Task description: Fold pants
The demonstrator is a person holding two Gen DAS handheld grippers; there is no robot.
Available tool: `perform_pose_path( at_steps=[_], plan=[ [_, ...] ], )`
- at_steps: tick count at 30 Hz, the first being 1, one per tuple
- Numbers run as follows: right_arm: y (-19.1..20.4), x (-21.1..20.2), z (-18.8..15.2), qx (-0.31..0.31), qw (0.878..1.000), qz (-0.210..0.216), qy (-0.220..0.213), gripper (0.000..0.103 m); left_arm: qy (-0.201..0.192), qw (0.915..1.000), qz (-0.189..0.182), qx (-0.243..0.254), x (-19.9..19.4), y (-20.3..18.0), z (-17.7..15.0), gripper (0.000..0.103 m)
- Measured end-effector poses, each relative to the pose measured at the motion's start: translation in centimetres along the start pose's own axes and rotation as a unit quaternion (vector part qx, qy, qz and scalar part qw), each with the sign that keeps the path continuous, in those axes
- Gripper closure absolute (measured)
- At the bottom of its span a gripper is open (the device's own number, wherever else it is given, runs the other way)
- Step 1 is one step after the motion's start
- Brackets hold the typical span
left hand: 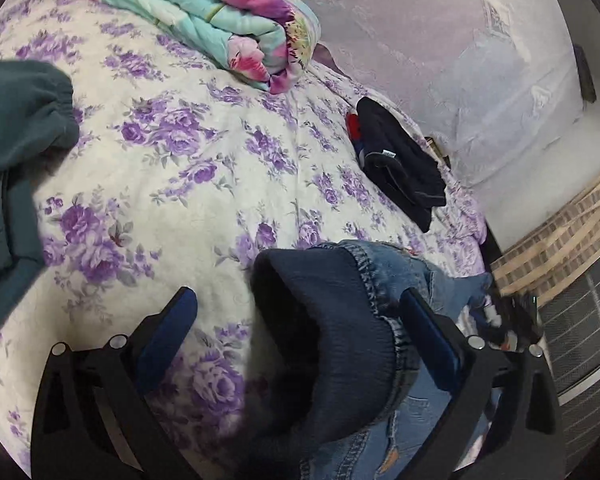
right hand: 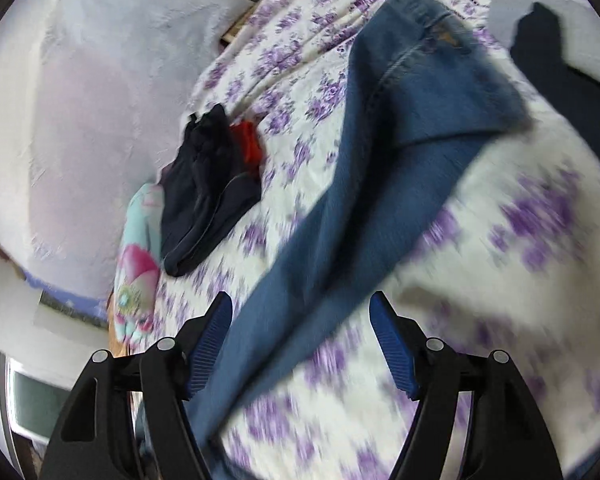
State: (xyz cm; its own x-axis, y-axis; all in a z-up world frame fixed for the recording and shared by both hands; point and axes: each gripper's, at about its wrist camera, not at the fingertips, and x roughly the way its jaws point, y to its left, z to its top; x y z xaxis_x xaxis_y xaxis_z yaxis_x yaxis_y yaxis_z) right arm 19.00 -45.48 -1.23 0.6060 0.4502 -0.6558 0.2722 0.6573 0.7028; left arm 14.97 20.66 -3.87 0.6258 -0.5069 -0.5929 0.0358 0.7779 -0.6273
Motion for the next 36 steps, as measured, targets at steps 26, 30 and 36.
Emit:
perform_pose_path(
  at_steps=[26, 30, 36],
  plan=[
    [-6.5, -5.5, -4.4, -0.014, 0.997, 0.068, 0.015, 0.022, 0.016, 0.9969, -0.077, -0.003, 0.1, -0.5, -0.2, 0.009],
    [-5.8, -5.7, -2.1, 0.009, 0.997, 0.074, -0.019, 0.021, 0.034, 0.9913, -0.115, -0.053, 0.7, 0.2, 1.2, 0.008],
    [-7.2, -1.4, -1.2, 0.035, 0.998, 0.052, -0.024, 0.022, 0.097, 0.9894, -0.094, -0.055, 4.3, -0.9, 3.5, 0.005]
  ],
)
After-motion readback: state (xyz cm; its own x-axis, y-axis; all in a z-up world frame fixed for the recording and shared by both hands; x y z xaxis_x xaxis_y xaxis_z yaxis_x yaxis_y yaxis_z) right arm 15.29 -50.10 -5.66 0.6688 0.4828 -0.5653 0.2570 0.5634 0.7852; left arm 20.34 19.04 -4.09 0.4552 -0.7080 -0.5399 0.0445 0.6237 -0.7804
